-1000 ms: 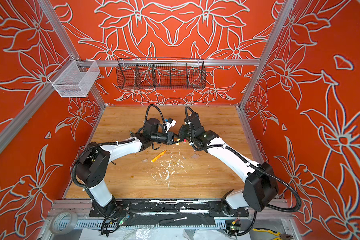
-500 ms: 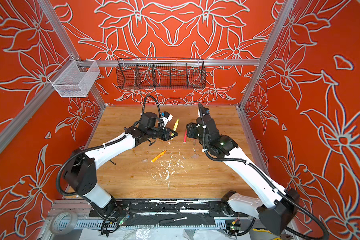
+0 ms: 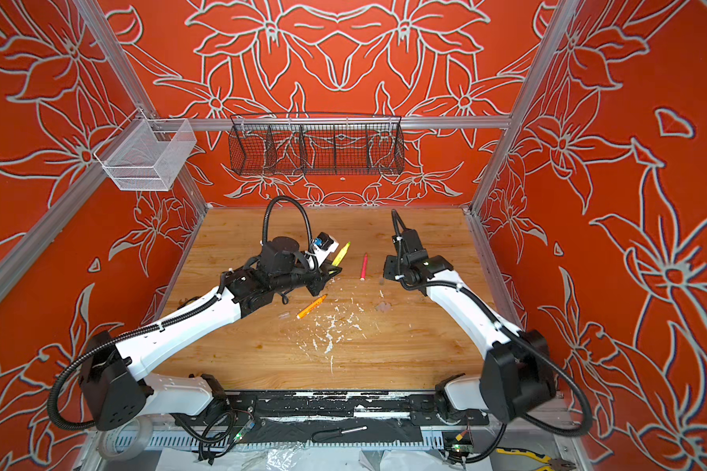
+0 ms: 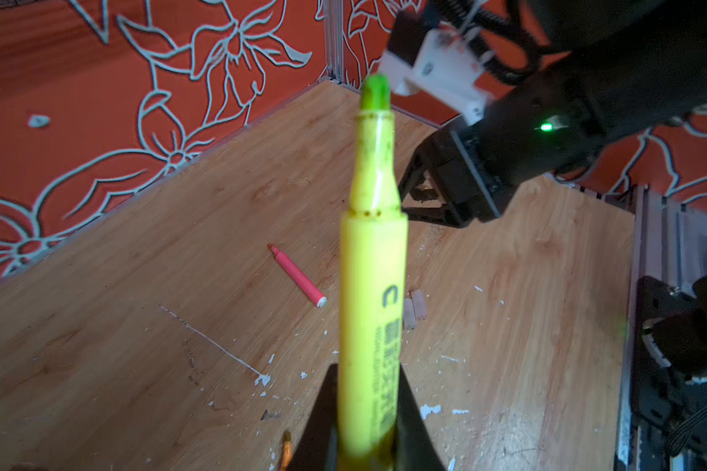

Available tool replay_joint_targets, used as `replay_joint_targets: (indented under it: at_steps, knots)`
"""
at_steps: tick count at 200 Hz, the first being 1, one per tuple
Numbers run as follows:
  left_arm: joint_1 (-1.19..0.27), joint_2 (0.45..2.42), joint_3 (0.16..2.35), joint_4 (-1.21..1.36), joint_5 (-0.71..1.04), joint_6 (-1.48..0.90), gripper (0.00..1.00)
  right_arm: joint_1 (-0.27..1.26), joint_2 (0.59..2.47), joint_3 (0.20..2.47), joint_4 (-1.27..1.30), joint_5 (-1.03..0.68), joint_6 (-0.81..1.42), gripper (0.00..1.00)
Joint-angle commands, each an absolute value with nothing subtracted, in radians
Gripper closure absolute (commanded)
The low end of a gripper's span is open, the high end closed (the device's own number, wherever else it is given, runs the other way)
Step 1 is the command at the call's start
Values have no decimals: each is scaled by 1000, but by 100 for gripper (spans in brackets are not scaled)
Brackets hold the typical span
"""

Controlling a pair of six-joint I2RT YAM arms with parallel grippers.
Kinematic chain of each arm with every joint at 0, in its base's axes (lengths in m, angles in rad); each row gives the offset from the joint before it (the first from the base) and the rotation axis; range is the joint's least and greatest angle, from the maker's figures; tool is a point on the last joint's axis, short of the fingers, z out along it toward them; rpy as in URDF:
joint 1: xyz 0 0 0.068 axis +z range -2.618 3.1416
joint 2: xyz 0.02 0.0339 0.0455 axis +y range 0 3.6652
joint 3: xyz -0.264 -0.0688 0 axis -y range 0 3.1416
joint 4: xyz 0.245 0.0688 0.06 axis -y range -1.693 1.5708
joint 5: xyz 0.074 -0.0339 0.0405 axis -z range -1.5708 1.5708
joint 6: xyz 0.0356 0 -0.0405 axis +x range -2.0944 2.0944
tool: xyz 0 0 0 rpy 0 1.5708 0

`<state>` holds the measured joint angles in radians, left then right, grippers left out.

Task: Insert the pens into the pen caps
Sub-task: 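Hold the yellow marker upright in the left gripper while the right moves over a cap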

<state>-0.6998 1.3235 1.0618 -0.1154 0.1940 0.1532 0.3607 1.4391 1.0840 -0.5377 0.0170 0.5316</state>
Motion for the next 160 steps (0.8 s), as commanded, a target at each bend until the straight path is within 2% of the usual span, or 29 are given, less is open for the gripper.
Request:
replay_joint_targets:
  at_steps: [1, 31, 63, 83, 107, 160]
  knots:
    - [-725, 1278, 1020, -53, 138, 222, 100, 353, 1552, 1157, -587, -3, 521, 61]
    - [-764, 1256, 1008, -42, 150, 219, 100, 351, 1730, 1254, -615, 13, 504, 67]
    - [-785, 1235, 973, 24, 100, 192, 100, 351, 1823, 1292, -600, -12, 517, 71]
    - [-788, 1212, 948, 75, 41, 171, 100, 351, 1825, 1282, -588, -25, 532, 70]
    - [-788, 1198, 932, 105, -23, 160, 100, 356, 1802, 1246, -585, -31, 553, 65]
    - [-790, 1211, 933, 114, -25, 126, 100, 375, 1731, 1170, -568, -39, 577, 64]
